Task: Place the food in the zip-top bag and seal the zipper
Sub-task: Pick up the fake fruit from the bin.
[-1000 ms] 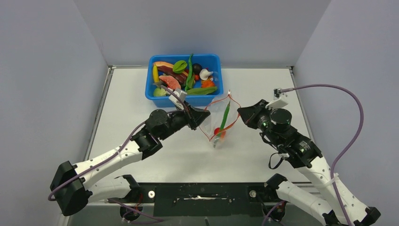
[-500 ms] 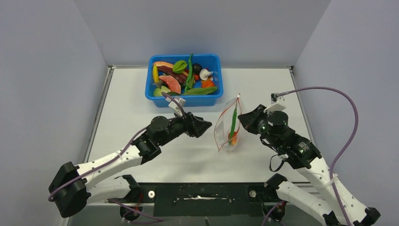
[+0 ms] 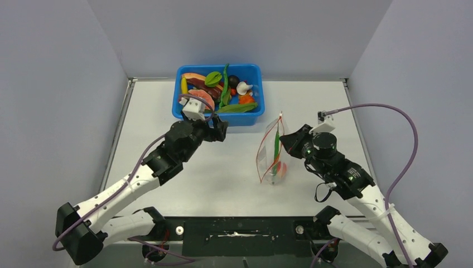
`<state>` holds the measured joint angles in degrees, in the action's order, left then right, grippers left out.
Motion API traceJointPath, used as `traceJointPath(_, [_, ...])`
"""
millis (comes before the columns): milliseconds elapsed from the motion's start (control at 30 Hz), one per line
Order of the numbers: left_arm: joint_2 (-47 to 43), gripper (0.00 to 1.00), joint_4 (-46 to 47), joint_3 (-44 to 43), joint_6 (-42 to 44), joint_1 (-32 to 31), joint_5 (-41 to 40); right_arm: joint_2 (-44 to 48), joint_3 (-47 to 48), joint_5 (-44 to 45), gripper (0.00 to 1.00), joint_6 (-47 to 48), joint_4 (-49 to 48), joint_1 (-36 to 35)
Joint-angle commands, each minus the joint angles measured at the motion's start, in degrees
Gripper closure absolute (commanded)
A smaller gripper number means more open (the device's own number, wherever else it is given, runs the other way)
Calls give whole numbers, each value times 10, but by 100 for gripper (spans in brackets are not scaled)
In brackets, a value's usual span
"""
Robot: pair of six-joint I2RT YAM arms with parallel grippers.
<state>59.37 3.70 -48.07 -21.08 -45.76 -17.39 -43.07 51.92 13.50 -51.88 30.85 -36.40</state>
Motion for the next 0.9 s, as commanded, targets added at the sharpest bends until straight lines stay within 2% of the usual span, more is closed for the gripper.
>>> traceJointPath(0, [27, 26, -36, -64, 48, 63, -9, -6, -28, 8, 100, -8, -92, 1])
traceJointPath(167, [69, 25, -31, -78, 46, 148, 41, -59, 5, -11, 100, 27, -87, 5])
traceJointPath(333, [136, 27, -18, -114, 44, 229, 82, -64, 17, 0, 100, 59, -87, 6])
traceJointPath(600, [256, 43, 36, -177, -11, 319, 114, -60, 2, -12, 100, 70, -101, 11])
traceJointPath(733, [306, 51, 83, -195, -44, 336, 140, -55, -4, -14, 100, 69, -104, 12])
traceJointPath(800, [327, 59, 111, -198, -62, 341, 148, -53, -6, -14, 100, 67, -105, 12])
traceJointPath(867, [355, 63, 115, -219, -73, 349, 163, -52, -9, -15, 100, 64, -109, 12])
